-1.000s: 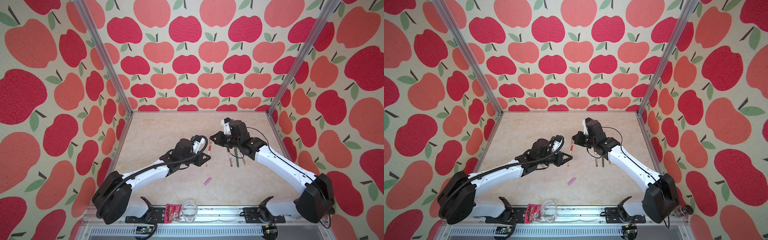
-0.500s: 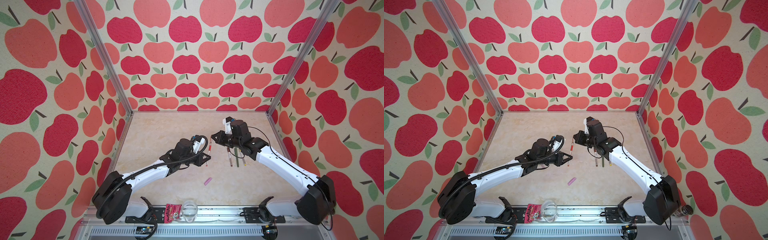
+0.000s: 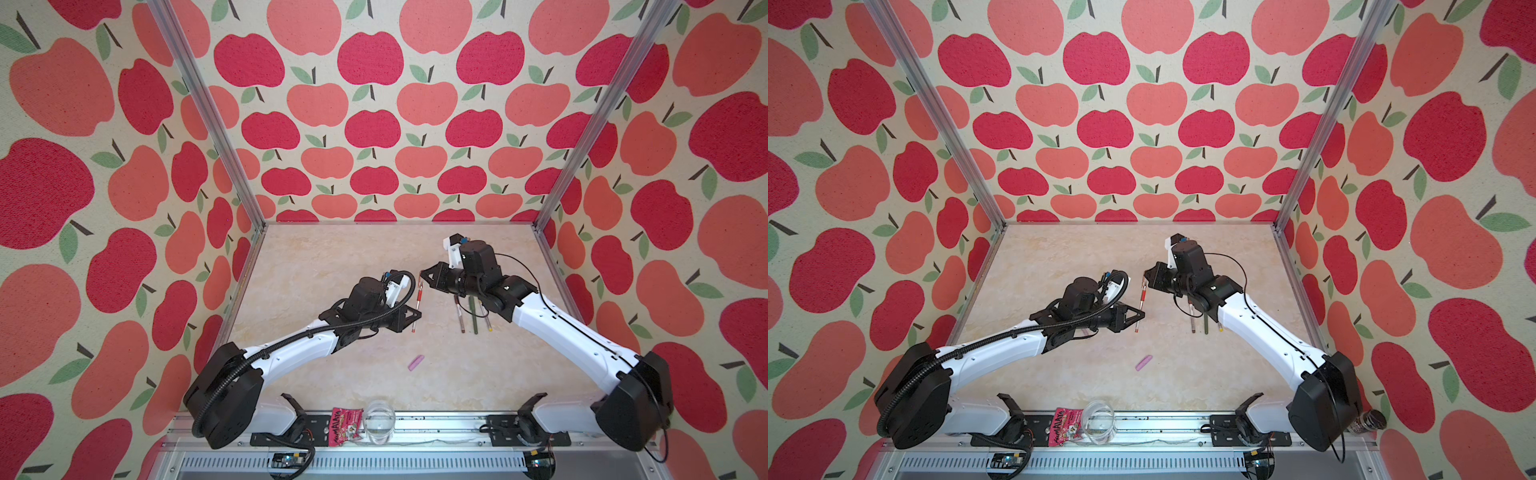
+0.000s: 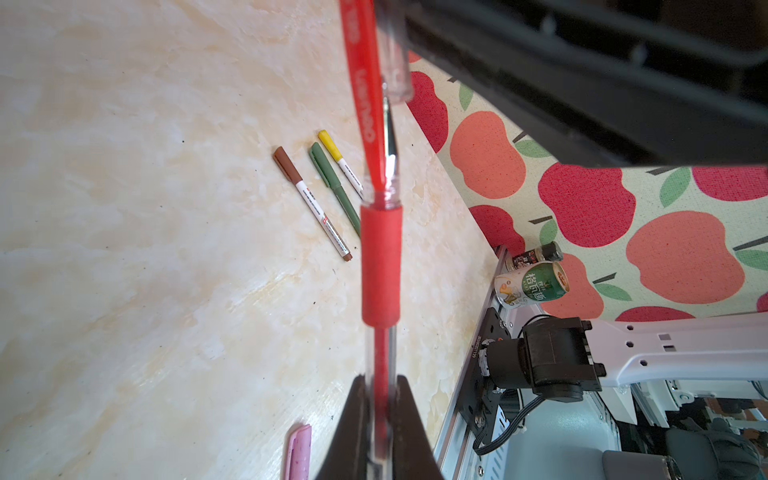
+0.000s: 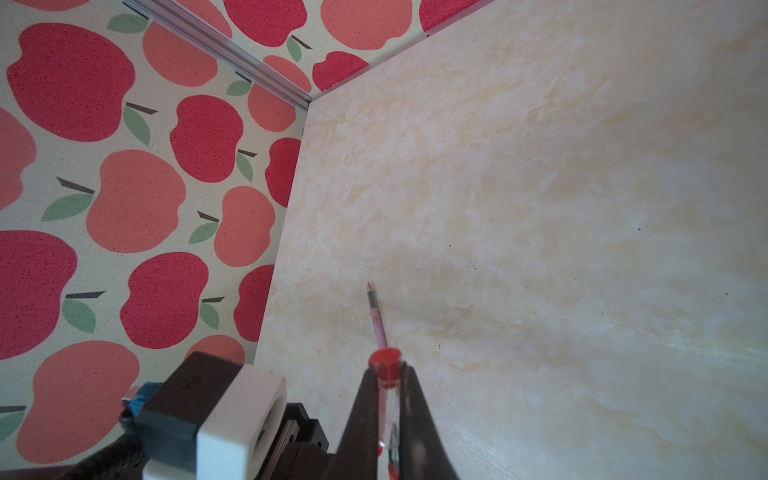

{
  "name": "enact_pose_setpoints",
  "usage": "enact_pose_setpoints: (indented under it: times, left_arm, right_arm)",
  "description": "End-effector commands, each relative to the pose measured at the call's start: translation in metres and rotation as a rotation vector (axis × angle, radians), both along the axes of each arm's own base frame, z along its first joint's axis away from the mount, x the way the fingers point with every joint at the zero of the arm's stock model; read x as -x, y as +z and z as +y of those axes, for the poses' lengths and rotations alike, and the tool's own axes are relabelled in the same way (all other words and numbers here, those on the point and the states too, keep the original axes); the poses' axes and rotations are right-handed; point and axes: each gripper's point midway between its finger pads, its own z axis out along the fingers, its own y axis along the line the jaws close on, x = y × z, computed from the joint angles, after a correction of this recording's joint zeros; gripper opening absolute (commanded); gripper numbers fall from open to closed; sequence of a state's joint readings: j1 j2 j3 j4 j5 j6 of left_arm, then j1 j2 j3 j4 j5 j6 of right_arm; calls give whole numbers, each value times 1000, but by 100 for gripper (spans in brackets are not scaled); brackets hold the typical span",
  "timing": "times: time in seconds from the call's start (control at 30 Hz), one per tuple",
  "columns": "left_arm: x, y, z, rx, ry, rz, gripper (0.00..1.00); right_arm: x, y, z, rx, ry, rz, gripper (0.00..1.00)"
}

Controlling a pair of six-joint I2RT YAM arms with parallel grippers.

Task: Insert the pens into the pen caps
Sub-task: 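Lower the clear-red cap over the red pen tip with the right gripper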

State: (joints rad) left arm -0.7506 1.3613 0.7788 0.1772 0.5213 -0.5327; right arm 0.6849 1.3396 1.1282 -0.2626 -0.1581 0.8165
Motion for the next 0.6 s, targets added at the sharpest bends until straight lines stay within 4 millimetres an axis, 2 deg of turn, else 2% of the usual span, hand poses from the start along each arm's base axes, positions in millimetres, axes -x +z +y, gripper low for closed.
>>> enact_pose_setpoints:
  times: [0.0,0.57]
  left_arm:
    - [-1,12,1,24,9,-26,0]
    - [-2,16,2,29,20,-34,0]
  right_arm:
    - [7,21,-1,-19,18,-44,7]
    - [21,3,-1,41,39,-40,7]
